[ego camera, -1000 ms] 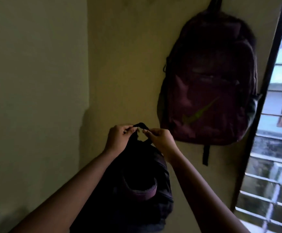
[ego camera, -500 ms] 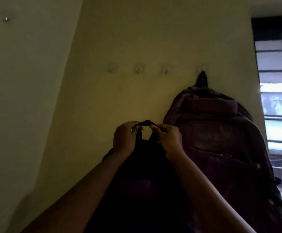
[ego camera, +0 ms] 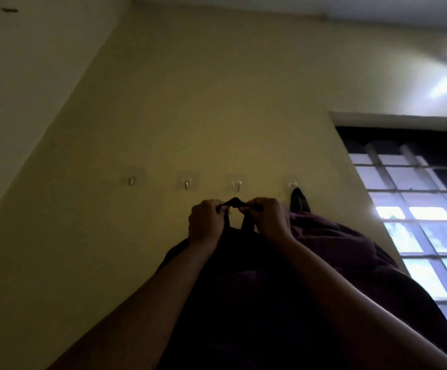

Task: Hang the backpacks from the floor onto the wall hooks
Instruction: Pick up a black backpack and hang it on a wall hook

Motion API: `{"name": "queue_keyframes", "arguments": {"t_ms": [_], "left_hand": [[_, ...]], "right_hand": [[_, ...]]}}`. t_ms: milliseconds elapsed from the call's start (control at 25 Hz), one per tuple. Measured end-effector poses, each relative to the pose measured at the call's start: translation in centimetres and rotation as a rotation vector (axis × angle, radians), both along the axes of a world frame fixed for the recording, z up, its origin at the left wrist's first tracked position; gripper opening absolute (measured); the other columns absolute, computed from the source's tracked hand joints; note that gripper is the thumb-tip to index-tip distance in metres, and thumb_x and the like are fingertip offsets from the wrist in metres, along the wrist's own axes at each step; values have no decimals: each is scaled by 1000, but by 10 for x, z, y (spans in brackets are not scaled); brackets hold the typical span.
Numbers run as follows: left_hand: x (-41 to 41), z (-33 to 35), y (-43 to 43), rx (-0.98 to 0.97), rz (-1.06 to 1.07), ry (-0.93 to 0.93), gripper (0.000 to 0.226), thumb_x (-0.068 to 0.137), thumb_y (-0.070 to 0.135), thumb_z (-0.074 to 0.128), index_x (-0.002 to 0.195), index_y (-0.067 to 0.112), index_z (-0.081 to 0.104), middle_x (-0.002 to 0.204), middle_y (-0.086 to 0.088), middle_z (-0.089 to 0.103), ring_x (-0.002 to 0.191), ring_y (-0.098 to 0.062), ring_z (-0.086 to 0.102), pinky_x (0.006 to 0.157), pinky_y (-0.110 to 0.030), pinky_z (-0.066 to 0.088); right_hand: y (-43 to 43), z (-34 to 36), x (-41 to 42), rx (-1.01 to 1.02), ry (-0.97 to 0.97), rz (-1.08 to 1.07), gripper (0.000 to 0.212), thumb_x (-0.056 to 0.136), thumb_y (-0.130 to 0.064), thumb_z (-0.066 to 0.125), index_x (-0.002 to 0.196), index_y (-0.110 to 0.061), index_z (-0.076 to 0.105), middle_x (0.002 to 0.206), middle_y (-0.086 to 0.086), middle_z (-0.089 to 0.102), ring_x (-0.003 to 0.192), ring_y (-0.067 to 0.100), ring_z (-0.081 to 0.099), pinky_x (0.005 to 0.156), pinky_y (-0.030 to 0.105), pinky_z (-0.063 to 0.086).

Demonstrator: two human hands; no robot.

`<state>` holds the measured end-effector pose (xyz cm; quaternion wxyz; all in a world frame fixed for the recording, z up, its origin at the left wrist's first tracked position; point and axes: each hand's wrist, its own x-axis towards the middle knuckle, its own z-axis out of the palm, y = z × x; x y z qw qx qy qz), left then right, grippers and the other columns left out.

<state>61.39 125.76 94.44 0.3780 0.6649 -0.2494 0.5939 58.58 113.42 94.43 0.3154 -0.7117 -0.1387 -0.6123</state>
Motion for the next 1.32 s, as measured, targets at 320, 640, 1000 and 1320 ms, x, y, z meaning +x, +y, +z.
{"name": "queue_keyframes", "arguments": {"t_ms": [320, 640, 1000, 1320], "left_hand": [[26, 68, -8, 89, 51, -141, 31, 95, 18, 46, 108, -1, 66, 111, -20, 68, 107, -34, 61, 81, -40, 46], [57, 92, -20, 81, 71, -141, 28, 91, 14, 53, 113, 1, 66, 118, -19, 67, 113, -33, 60, 96, -38, 48], [57, 77, -9, -80, -130, -11, 30, 73, 23, 77, 89, -2, 74, 96, -17, 74, 92, -27, 68, 81, -33, 48], [37, 50, -18, -91, -145, 67, 29, 86, 23, 63, 101, -1, 70, 109, -18, 71, 104, -29, 64, 79, -26, 46]], "right_hand": [[-5, 63, 29, 7, -151, -76, 22, 85, -24, 63, 100, -12, 74, 98, 15, 73, 89, 26, 67, 63, 27, 38], [-22, 84, 60, 30, -122, -97, 23, 87, -25, 59, 103, -15, 73, 110, 14, 71, 102, 30, 63, 73, 26, 40], [-23, 69, 60, 87, -78, -16, 23, 80, -35, 69, 94, -19, 76, 101, 11, 74, 88, 24, 65, 58, 24, 37], [-16, 51, 39, 26, 59, -34, 26, 90, -22, 53, 99, -6, 72, 106, 18, 71, 90, 28, 63, 71, 31, 43]]}}
